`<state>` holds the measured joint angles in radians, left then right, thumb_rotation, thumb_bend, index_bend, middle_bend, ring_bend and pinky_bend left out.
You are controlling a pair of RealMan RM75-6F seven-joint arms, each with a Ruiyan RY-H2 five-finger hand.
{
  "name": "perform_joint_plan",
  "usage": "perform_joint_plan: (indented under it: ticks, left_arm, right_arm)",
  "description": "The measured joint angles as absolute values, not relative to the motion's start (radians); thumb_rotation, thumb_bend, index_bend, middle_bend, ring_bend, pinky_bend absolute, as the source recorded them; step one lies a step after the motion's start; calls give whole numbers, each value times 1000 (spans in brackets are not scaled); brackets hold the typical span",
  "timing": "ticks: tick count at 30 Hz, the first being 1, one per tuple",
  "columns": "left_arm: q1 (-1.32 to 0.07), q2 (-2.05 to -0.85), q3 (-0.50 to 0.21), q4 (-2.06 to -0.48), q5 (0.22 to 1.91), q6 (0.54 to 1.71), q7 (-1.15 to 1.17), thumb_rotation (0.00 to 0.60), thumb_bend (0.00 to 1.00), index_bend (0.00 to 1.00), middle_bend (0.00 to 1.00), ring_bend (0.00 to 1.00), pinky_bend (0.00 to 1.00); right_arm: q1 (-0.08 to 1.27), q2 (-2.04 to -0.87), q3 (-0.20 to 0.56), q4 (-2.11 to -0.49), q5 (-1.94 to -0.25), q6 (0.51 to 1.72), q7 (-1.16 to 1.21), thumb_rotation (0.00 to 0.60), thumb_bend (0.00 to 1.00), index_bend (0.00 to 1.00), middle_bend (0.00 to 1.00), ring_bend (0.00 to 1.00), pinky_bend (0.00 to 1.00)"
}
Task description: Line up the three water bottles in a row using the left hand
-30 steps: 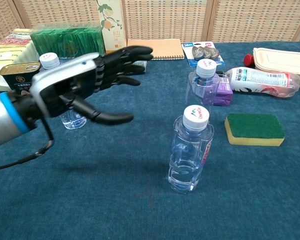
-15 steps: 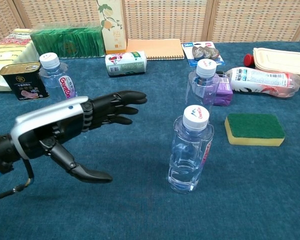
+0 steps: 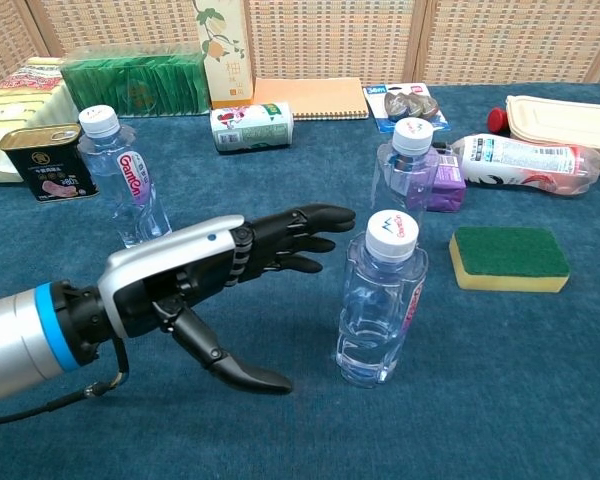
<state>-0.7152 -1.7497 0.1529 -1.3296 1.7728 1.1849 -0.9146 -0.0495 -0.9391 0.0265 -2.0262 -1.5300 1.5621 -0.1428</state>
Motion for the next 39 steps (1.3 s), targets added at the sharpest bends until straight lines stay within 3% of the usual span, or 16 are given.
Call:
perform_joint_plan:
  ticks: [14, 21, 25, 30, 39]
  left_arm:
    - [-749, -1851, 100, -1283, 1734, 1127, -888, 600, 96, 0, 0, 0, 107]
    - [-766, -1900, 65, -1258, 1697, 1093, -871, 600, 325, 0, 10, 13, 272]
    - [-772, -1927, 49, -1242, 1682, 1082, -848, 600, 391, 18, 175, 125, 361]
    - [-769, -1957, 35, -1229, 1661, 1080, -819, 600, 414, 187, 337, 225, 408]
    - [-752, -1946, 30, -1239, 1660, 1116, -792, 600, 422, 239, 372, 244, 411]
  right_arm:
    - [-48, -935, 28, -2025, -1524, 1560, -134, 600, 0, 141, 1, 0, 0]
    - [-48, -931, 31, -2023, -1519, 1561, -119, 600, 0, 141, 1, 0, 0]
    - [-47, -929, 31, -2020, -1517, 1560, -111, 600, 0, 141, 1, 0, 0]
    - [-47, -926, 32, -2020, -1516, 1559, -105, 600, 0, 141, 1, 0, 0]
    - [-46, -927, 31, -2021, -1517, 1558, -110, 600, 0, 141, 1, 0, 0]
